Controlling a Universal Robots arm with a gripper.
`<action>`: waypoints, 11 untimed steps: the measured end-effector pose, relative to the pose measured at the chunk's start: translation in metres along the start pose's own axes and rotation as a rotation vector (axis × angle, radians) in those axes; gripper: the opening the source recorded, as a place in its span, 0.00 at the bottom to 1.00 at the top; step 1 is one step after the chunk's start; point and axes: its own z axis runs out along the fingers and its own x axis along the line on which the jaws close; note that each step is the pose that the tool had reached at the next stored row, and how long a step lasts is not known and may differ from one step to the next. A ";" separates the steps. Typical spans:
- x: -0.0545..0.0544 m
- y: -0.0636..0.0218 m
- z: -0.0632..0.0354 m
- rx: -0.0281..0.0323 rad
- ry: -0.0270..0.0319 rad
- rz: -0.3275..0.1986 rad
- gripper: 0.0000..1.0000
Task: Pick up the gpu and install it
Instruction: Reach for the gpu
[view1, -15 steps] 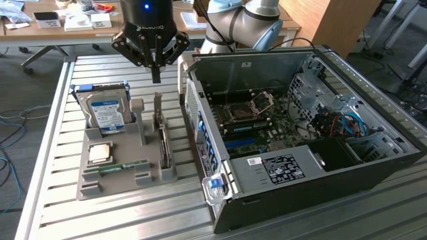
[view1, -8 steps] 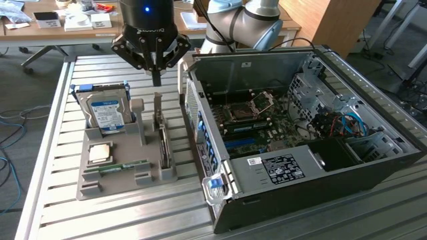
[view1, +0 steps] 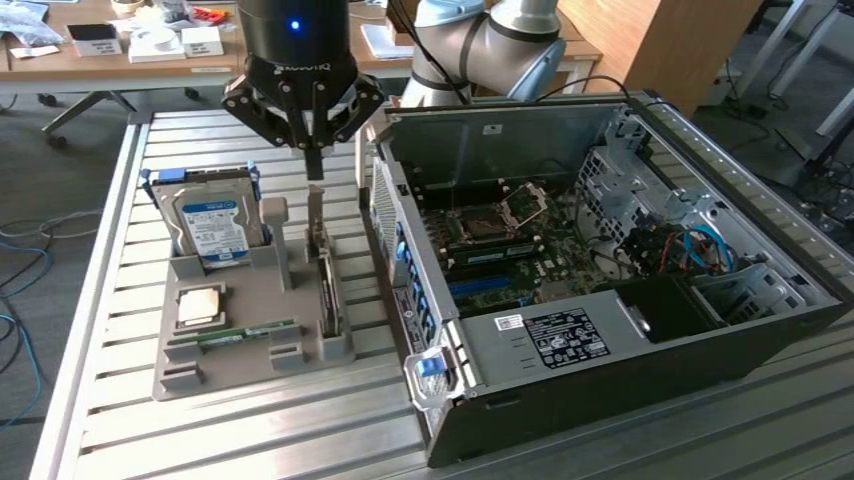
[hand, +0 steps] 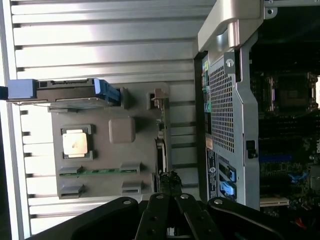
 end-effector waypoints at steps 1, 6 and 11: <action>0.000 -0.0008 0.0001 0.0002 0.0001 0.000 0.11; 0.000 -0.0043 0.0009 0.0009 0.0007 0.000 0.11; 0.000 -0.0046 0.0009 0.0015 0.0008 0.000 0.11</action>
